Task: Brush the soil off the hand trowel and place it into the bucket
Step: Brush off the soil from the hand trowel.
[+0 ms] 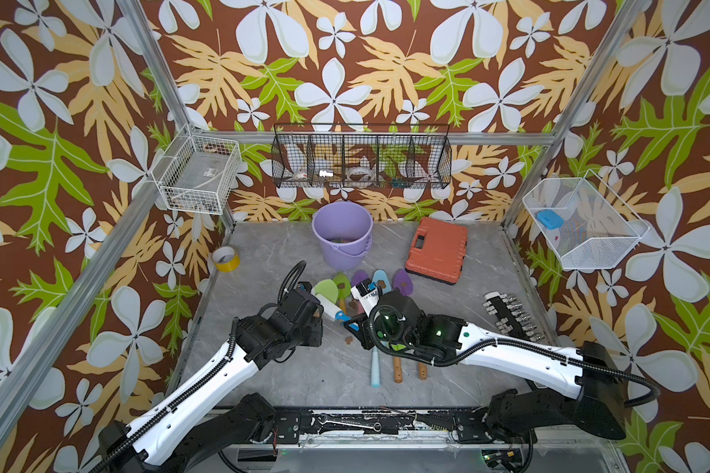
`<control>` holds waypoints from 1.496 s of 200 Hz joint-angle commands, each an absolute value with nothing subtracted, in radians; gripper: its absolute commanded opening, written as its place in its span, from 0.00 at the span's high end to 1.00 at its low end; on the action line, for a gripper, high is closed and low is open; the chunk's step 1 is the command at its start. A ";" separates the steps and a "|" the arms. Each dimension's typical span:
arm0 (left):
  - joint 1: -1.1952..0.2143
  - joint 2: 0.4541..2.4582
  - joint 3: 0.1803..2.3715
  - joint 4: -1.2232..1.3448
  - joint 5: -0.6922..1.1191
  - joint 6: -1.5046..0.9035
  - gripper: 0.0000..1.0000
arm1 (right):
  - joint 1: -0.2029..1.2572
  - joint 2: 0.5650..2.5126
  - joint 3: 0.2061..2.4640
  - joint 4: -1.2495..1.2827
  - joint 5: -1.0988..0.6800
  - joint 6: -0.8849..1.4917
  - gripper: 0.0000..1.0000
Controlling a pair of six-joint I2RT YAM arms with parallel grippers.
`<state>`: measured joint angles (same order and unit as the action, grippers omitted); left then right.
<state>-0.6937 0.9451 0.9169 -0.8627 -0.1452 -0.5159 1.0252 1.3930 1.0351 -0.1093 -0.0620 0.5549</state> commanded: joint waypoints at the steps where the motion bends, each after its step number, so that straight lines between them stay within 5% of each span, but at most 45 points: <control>1: -0.709 0.942 0.926 -0.843 -0.126 -0.510 1.00 | 0.949 1.392 1.026 -0.081 -0.068 0.523 1.00; 85: -0.710 0.954 0.948 -0.848 -0.138 -0.514 1.00 | 0.999 1.386 1.018 -0.064 -0.212 0.505 1.00; 151: -0.707 0.996 1.031 -0.825 -0.217 -0.489 1.00 | 0.737 1.325 0.956 -0.051 -0.157 0.526 1.00; 299: -0.520 1.433 1.518 -0.693 -0.237 -0.322 1.00 | 0.725 1.170 0.882 -0.026 -0.075 0.576 1.00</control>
<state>-0.5323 1.3979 1.4712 -0.7280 -0.2344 -0.3538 0.7254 1.1633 0.8715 -0.0605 -0.0761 0.5735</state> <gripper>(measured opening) 0.253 0.193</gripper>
